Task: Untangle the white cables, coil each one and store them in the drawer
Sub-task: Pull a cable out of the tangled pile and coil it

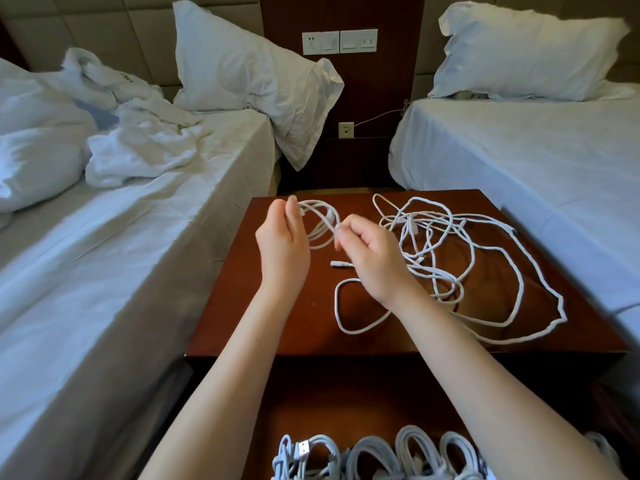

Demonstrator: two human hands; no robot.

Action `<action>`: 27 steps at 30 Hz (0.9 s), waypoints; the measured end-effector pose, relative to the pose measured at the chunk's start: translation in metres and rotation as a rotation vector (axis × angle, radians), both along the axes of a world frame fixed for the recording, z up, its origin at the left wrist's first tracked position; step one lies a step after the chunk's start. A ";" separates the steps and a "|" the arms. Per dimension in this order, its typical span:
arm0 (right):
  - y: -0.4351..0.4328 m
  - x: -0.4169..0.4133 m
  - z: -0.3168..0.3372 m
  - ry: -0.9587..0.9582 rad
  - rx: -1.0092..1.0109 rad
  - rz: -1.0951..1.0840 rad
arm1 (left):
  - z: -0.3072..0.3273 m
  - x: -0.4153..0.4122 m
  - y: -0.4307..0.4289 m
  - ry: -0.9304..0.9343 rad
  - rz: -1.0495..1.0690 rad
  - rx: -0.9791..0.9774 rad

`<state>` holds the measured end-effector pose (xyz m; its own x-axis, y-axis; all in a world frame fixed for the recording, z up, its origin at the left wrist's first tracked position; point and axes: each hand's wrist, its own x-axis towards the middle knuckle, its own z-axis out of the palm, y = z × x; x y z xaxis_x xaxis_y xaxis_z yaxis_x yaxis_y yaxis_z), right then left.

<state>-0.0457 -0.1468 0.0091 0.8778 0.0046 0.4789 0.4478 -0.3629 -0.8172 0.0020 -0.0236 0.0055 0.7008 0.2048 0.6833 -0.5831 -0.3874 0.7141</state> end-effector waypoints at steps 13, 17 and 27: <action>-0.016 0.013 -0.020 0.297 0.088 0.142 | 0.022 -0.003 0.006 0.424 -0.573 -0.368; -0.026 0.012 -0.014 0.304 0.239 0.139 | 0.022 -0.012 0.002 0.467 -0.795 -0.106; -0.036 0.016 -0.006 0.294 0.459 0.192 | 0.032 -0.027 -0.001 0.568 -0.787 0.475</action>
<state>-0.0299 -0.1828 0.0029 0.9783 0.0264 0.2053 0.2006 0.1237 -0.9718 -0.0248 -0.0245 0.0373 0.7595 -0.6415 0.1078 -0.4204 -0.3576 0.8339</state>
